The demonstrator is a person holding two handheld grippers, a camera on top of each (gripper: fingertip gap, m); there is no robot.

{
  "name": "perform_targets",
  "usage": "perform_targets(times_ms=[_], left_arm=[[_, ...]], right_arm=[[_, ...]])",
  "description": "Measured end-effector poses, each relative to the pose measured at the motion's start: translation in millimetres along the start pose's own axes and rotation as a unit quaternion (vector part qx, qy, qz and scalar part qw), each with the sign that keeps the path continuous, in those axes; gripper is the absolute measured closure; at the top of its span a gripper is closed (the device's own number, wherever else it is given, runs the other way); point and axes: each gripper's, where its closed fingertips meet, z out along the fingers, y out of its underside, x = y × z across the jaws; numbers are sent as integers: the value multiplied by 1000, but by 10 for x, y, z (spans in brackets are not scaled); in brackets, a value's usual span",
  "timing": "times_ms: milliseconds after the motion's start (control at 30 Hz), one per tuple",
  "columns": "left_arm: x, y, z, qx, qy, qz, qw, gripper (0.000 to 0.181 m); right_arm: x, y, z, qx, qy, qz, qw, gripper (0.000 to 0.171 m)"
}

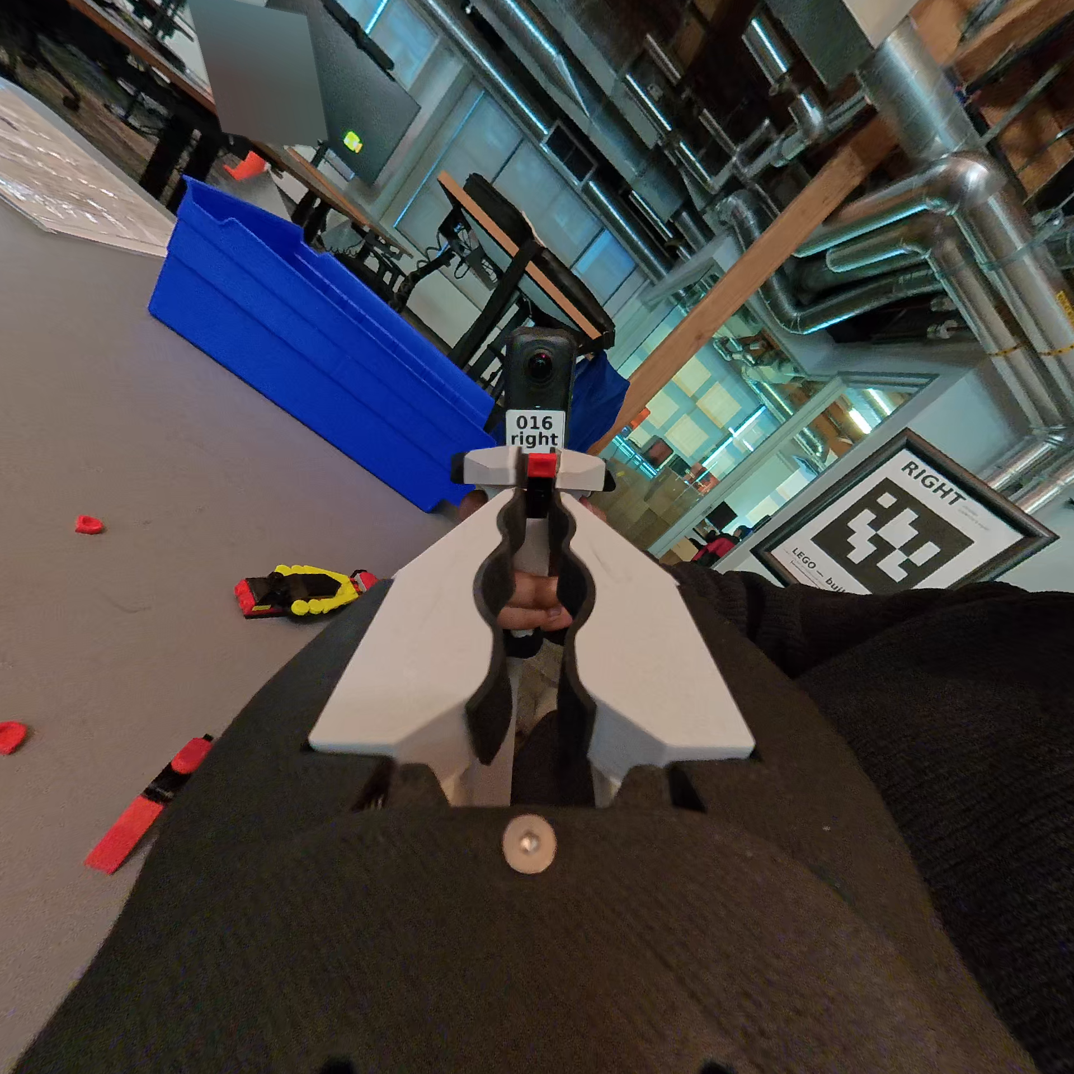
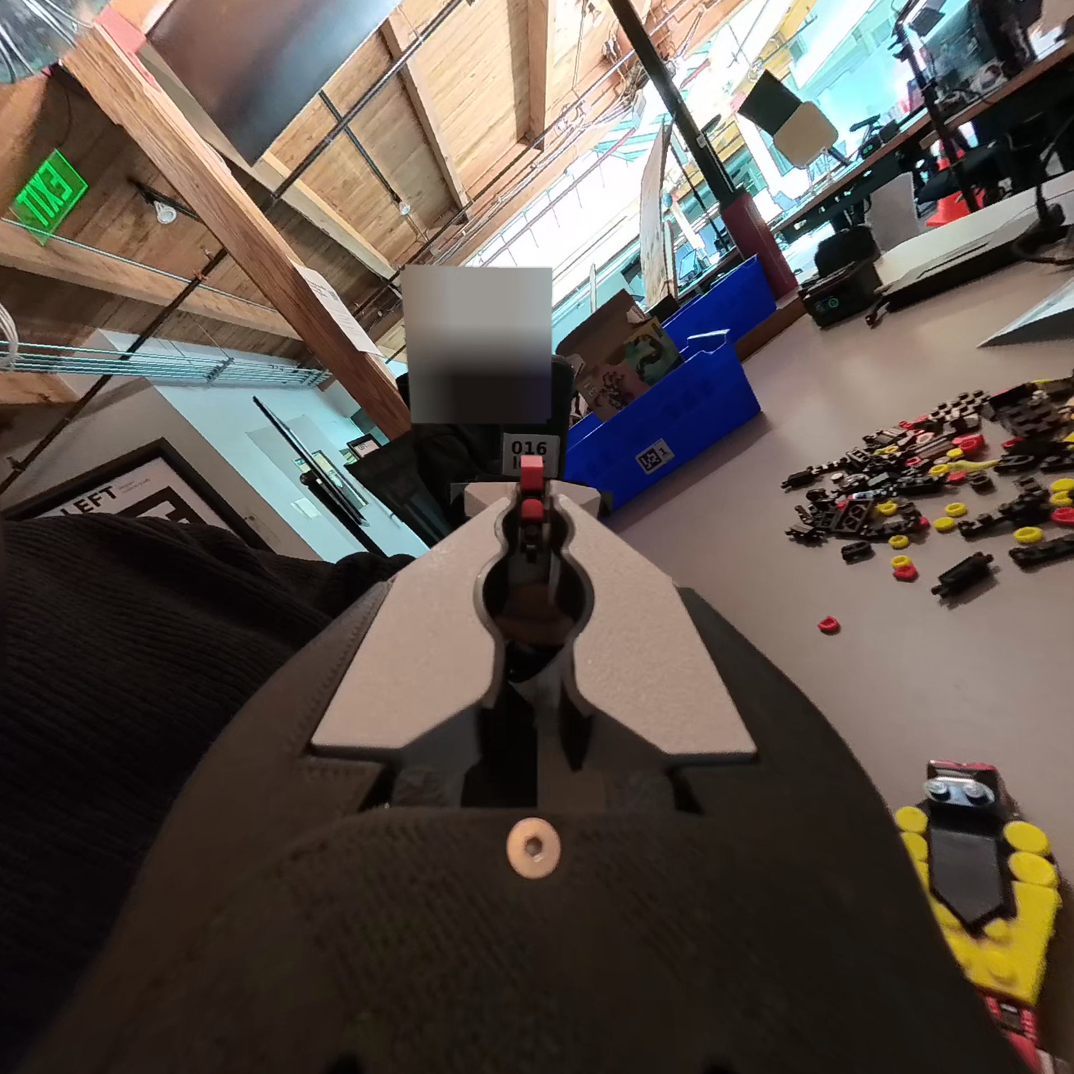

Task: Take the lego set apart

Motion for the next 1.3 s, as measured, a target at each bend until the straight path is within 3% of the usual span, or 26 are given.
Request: perform_targets(times_ms=[133,233,300,533,700,1000,1300], left_arm=[[-7,-25,-19,7,0,0,1000,177],[7,-31,-33,8,5,4,1000,176],[14,-33,-36,7,4,11,1000,176],[61,-15,-26,-1,5,25,1000,176],[68,-15,-25,0,7,23,1000,176],[24,26,-23,-20,-10,-10,1000,174],[-8,75,-14,-67,-44,78,994,171]], right_arm=[[62,-45,-27,15,14,20,1000,148],[-13,-71,-30,11,0,10,1000,166],[-49,-48,-18,1,2,-16,1000,168],[-32,20,25,-18,16,-37,999,152],[-82,18,30,-18,4,-36,999,165],[-30,32,19,-39,43,-12,998,165],[3,2,0,2,38,72,997,166]])
